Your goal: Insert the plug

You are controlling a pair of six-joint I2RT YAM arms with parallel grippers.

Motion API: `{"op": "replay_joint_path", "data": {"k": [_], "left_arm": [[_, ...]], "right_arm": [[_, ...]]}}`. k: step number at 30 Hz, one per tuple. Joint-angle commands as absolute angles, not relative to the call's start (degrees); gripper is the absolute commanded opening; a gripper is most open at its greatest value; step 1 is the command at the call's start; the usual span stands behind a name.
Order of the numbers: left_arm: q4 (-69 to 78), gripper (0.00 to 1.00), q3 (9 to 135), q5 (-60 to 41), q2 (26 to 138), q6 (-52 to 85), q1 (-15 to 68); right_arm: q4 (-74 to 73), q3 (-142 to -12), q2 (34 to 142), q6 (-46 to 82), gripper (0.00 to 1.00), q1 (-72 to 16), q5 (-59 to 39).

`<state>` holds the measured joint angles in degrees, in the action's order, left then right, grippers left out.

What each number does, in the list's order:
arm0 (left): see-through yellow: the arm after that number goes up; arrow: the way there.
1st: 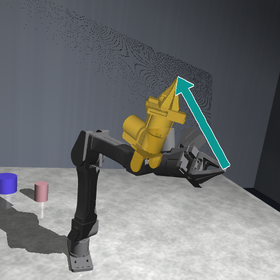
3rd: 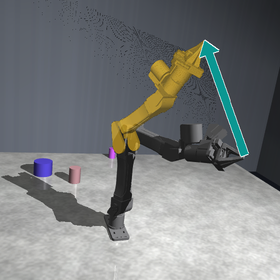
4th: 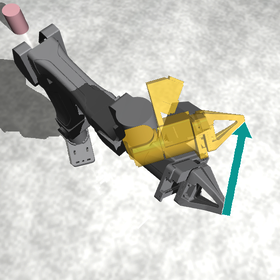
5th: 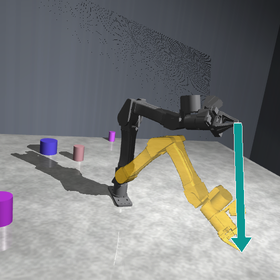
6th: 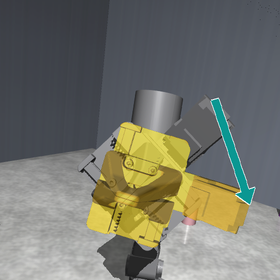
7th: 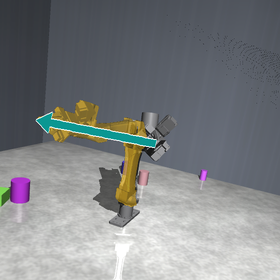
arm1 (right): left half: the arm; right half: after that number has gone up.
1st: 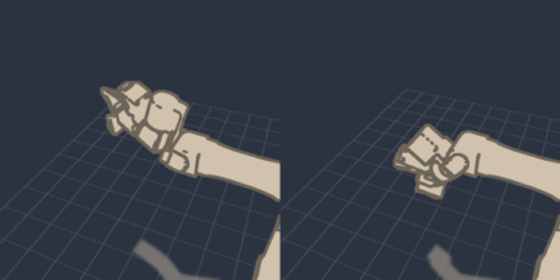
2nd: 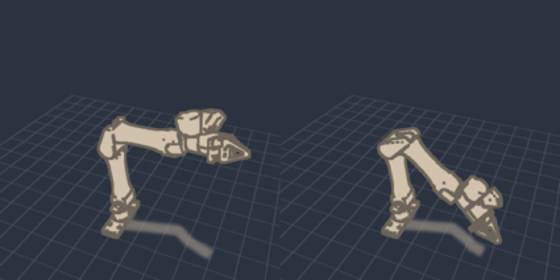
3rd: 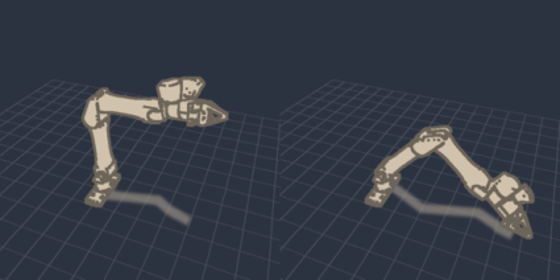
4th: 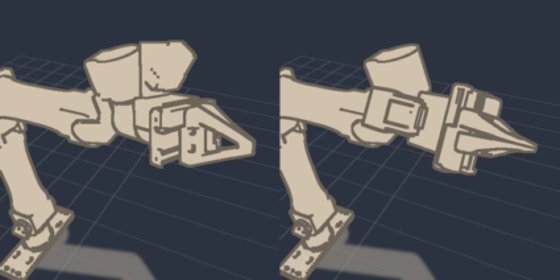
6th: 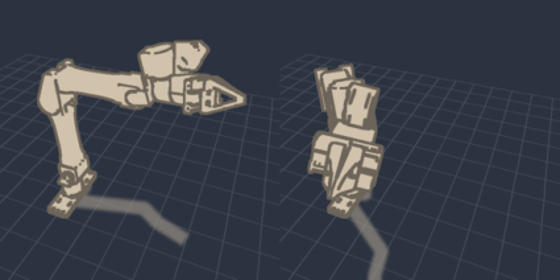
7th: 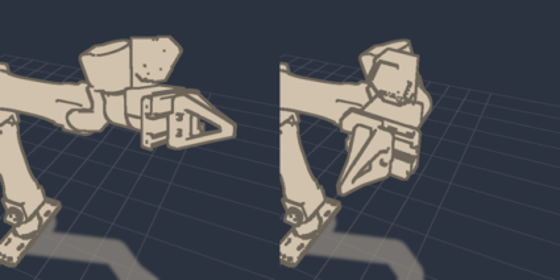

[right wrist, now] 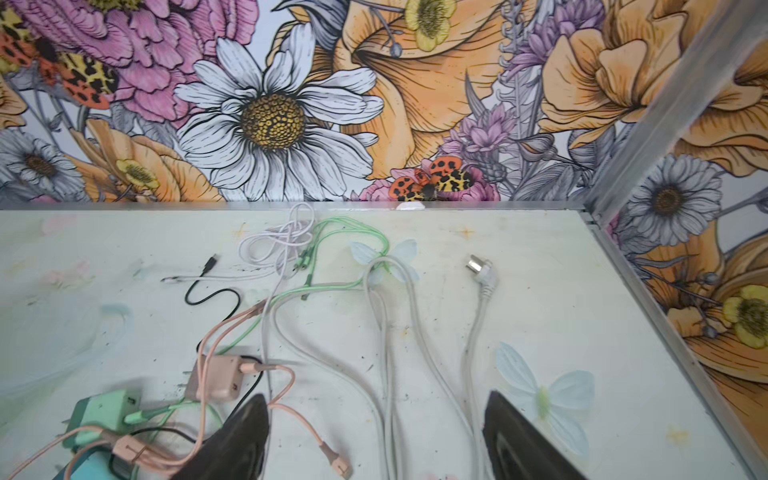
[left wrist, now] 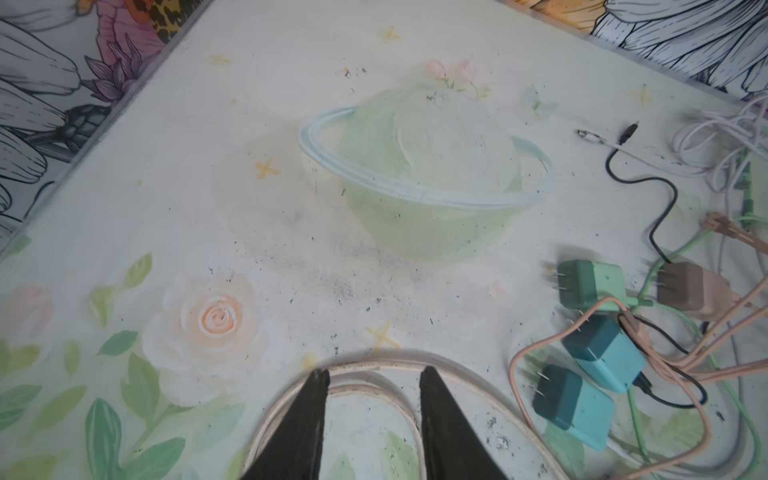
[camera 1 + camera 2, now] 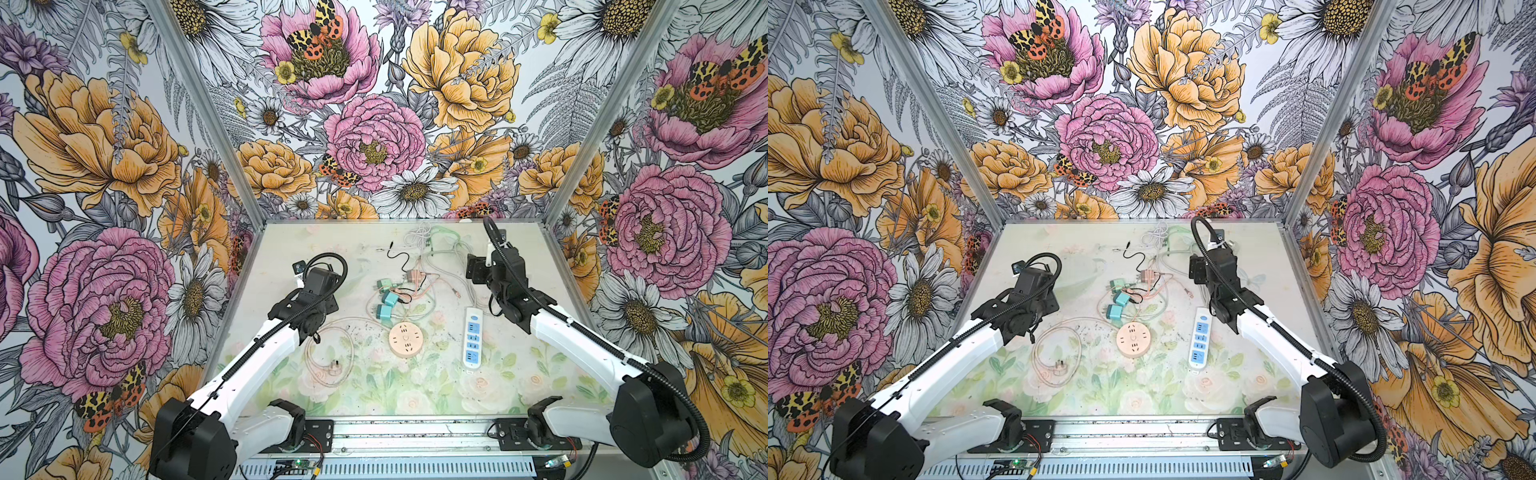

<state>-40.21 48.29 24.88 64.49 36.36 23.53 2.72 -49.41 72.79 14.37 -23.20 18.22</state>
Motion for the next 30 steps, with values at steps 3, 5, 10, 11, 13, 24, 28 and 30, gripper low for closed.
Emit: {"op": "replay_joint_path", "data": {"k": [3,5,10,11,13,24,28,30], "left_arm": [[-44.21,0.37,46.54,21.49,65.28,42.79,29.72],[-45.39,0.37,46.38,20.65,67.05,45.24,31.05],[-45.79,0.36,43.62,17.95,70.65,51.9,31.61],[-45.79,0.36,43.12,17.77,71.04,52.81,31.71],[-45.76,0.35,42.57,17.67,71.43,53.46,32.07],[-43.74,0.35,41.31,19.03,76.11,54.91,32.23],[-39.86,0.35,41.55,17.72,78.8,54.76,31.64],[-38.4,0.35,41.94,17.28,80.11,54.67,31.63]], "right_arm": [[6.55,-47.52,68.57,18.02,0.81,-25.93,18.85],[8.36,-46.81,67.05,20.63,0.8,-26.17,18.18],[10.28,-42.17,64.47,28.65,0.75,-27.89,14.97],[10.35,-41.09,64.34,30.23,0.74,-28.39,14.09],[10.54,-40.01,64.96,32.19,0.69,-29.59,12.01],[10.87,-43.14,77.31,35.15,0.62,-37.34,9.25],[10.82,-45.53,82.05,35.11,0.61,-38.18,6.66],[10.66,-46.35,83.41,35.02,0.6,-38.61,5.68]]}}
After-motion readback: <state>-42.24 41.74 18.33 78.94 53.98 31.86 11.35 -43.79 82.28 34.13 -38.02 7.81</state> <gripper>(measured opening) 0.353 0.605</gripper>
